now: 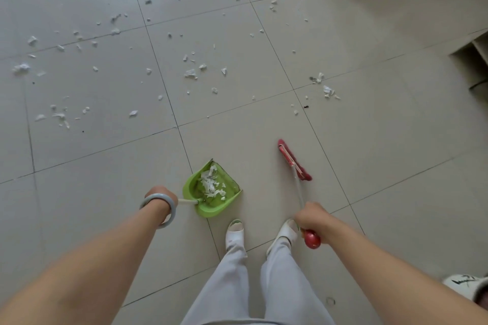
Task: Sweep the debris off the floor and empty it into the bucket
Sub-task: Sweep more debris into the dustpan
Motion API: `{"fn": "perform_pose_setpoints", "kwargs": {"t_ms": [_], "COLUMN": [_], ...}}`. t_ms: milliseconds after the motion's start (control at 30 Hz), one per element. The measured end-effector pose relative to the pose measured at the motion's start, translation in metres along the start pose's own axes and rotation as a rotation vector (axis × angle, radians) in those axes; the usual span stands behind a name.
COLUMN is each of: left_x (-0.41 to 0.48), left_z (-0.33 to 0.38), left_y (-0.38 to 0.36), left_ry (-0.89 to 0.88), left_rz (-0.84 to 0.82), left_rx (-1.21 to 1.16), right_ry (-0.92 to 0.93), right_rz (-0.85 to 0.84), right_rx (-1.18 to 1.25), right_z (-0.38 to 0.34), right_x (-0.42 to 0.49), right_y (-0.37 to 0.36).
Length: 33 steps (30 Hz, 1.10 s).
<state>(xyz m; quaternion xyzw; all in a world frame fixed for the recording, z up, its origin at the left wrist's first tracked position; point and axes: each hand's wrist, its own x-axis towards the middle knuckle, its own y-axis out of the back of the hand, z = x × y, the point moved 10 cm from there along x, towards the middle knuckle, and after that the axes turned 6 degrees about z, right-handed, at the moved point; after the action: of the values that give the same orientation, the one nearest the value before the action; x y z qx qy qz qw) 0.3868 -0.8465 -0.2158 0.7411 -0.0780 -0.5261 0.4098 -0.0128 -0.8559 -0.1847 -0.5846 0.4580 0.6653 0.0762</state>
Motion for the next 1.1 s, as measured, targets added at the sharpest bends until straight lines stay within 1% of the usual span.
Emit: {"fn": "perform_pose_setpoints", "kwargs": {"t_ms": [100, 167, 200, 233, 300, 367, 500, 633, 767, 833, 900, 967, 1033, 1100], "left_x": [0.004, 0.002, 0.003, 0.0, -0.009, -0.013, -0.022, -0.026, -0.026, -0.025, -0.02, -0.019, -0.016, -0.015], "left_z": [-0.022, -0.028, -0.029, -0.033, -0.032, -0.03, -0.049, -0.08, -0.117, -0.131, -0.136, -0.133, -0.136, -0.146], "left_y": [-0.014, -0.018, -0.013, -0.009, -0.005, -0.007, -0.009, -0.012, -0.02, -0.029, -0.037, -0.038, -0.043, -0.056], "left_ry": [0.092, 0.082, 0.065, 0.089, 0.086, 0.041, 0.096, 0.12, 0.228, 0.282, 0.292, 0.266, 0.284, 0.366], "left_rz": [-0.047, -0.072, -0.032, -0.005, 0.015, 0.018, 0.043, 0.062, 0.055, 0.022, 0.01, 0.001, 0.002, -0.032], "left_rx": [-0.047, -0.044, -0.033, -0.089, -0.083, -0.061, -0.152, -0.135, -0.23, -0.263, -0.274, -0.273, -0.315, -0.394], "right_ry": [-0.035, -0.041, -0.019, -0.002, 0.028, 0.04, 0.1, 0.222, 0.309, 0.338, 0.359, 0.369, 0.384, 0.419], "right_rz": [-0.079, -0.141, -0.168, -0.204, -0.253, -0.308, -0.357, -0.313, -0.213, -0.166, -0.127, -0.115, -0.117, -0.137], "right_rx": [0.101, 0.121, 0.101, 0.076, 0.084, 0.145, 0.111, -0.059, -0.23, -0.306, -0.373, -0.446, -0.575, -0.733], "right_z": [-0.004, -0.011, -0.016, -0.022, -0.034, -0.049, -0.083, -0.112, -0.139, -0.153, -0.166, -0.172, -0.171, -0.163], "right_x": [-0.012, -0.029, -0.038, -0.05, -0.062, -0.071, -0.086, -0.083, -0.063, -0.053, -0.042, -0.033, -0.032, -0.037], "right_y": [-0.028, -0.051, -0.063, -0.073, -0.087, -0.092, -0.076, -0.068, -0.068, -0.068, -0.067, -0.071, -0.078, -0.091]}}
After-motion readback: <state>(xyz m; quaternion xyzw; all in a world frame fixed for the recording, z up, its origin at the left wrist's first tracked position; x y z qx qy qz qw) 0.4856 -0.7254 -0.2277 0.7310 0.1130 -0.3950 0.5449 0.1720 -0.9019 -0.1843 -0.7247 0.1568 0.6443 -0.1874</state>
